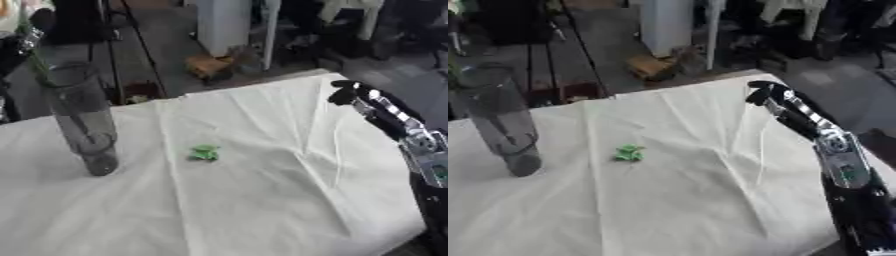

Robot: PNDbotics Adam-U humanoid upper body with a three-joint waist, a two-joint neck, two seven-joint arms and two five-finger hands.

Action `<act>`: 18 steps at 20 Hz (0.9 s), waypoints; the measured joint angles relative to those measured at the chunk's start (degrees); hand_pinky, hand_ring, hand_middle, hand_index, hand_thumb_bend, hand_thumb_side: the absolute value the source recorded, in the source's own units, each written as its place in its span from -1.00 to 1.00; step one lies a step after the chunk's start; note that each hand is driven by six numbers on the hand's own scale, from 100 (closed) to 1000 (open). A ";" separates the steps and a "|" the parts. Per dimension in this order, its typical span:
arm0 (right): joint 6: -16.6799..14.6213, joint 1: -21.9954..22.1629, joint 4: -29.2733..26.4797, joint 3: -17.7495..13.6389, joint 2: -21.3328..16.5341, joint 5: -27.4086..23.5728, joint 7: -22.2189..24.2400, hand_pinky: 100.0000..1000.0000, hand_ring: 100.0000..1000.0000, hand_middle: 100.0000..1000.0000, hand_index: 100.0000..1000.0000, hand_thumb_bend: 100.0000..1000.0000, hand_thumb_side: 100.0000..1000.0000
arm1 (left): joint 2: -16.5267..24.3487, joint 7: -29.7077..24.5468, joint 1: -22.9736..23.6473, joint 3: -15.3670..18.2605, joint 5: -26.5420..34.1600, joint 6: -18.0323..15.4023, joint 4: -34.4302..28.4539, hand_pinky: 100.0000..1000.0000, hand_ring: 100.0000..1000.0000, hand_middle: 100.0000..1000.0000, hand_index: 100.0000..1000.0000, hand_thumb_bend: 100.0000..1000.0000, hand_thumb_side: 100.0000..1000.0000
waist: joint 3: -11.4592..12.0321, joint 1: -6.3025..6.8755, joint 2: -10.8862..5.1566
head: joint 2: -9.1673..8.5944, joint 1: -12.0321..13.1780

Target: Arrange flowers into the vase.

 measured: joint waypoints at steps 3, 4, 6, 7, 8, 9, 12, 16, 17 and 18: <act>0.00 0.00 0.02 0.00 0.00 0.00 0.00 0.62 0.52 0.27 0.80 -1.00 0.65 | 0.00 -0.66 0.54 -0.30 -0.77 0.31 -0.06 0.34 0.41 0.17 0.08 0.50 0.54 | 0.03 0.00 0.00 | 0.00 -0.11; 0.00 0.00 0.04 0.00 0.00 0.00 0.01 0.62 0.52 0.27 0.80 -1.00 0.65 | 0.00 -1.08 0.66 -0.39 -1.20 0.44 -0.06 0.42 0.50 0.31 0.20 0.56 0.55 | 0.05 -0.01 0.00 | 0.00 -0.14; 0.00 0.00 0.05 0.00 0.00 -0.01 0.01 0.62 0.52 0.27 0.80 -1.00 0.65 | 0.00 -1.87 0.76 -0.48 -2.34 0.55 -0.05 0.46 0.54 0.36 0.24 0.60 0.55 | 0.08 -0.02 0.00 | 0.00 -0.19; 0.00 0.00 0.06 0.00 0.00 -0.02 0.01 0.62 0.52 0.27 0.80 -1.00 0.65 | 0.00 -2.17 0.88 -0.52 -2.98 0.49 -0.05 0.55 0.62 0.46 0.34 0.68 0.55 | 0.08 -0.02 0.00 | 0.00 -0.21; -0.01 0.00 0.06 0.00 0.00 -0.02 0.02 0.62 0.52 0.27 0.80 -1.00 0.65 | 0.00 -2.50 1.02 -0.57 -3.74 0.40 -0.05 0.55 0.62 0.46 0.34 0.68 0.55 | 0.11 -0.02 0.00 | 0.00 -0.24; -0.02 0.00 0.07 0.00 0.00 -0.03 0.02 0.62 0.52 0.27 0.80 -1.00 0.65 | 0.00 -2.86 1.11 -0.59 -4.56 0.32 -0.05 0.58 0.63 0.48 0.38 0.68 0.55 | 0.15 -0.03 0.00 | 0.00 -0.30; -0.07 0.00 0.08 0.00 0.00 -0.04 0.08 0.62 0.52 0.27 0.80 -1.00 0.65 | 0.01 -4.62 1.41 -0.77 -7.62 0.44 -0.05 0.58 0.64 0.50 0.40 0.65 0.56 | 0.22 -0.10 0.01 | 0.00 -0.37; -0.12 0.00 0.20 0.00 0.00 -0.04 0.13 0.62 0.52 0.27 0.80 -1.00 0.65 | 0.24 -7.30 2.20 -0.95 -11.56 1.26 0.09 0.58 0.64 0.51 0.43 0.56 0.68 | 0.29 -0.20 0.01 | 0.00 -0.39; -0.13 0.00 0.21 0.00 0.00 -0.04 0.14 0.62 0.52 0.27 0.80 -1.00 0.65 | 0.34 -7.96 2.35 -0.96 -12.24 1.48 0.28 0.58 0.64 0.51 0.43 0.54 0.72 | 0.31 -0.20 0.01 | 0.00 -0.40; -0.15 0.00 0.22 0.00 0.00 -0.04 0.16 0.62 0.52 0.27 0.80 -1.00 0.65 | 0.41 -8.78 2.60 -0.97 -12.99 1.75 0.64 0.58 0.65 0.51 0.44 0.52 0.74 | 0.32 -0.20 0.01 | 0.00 -0.42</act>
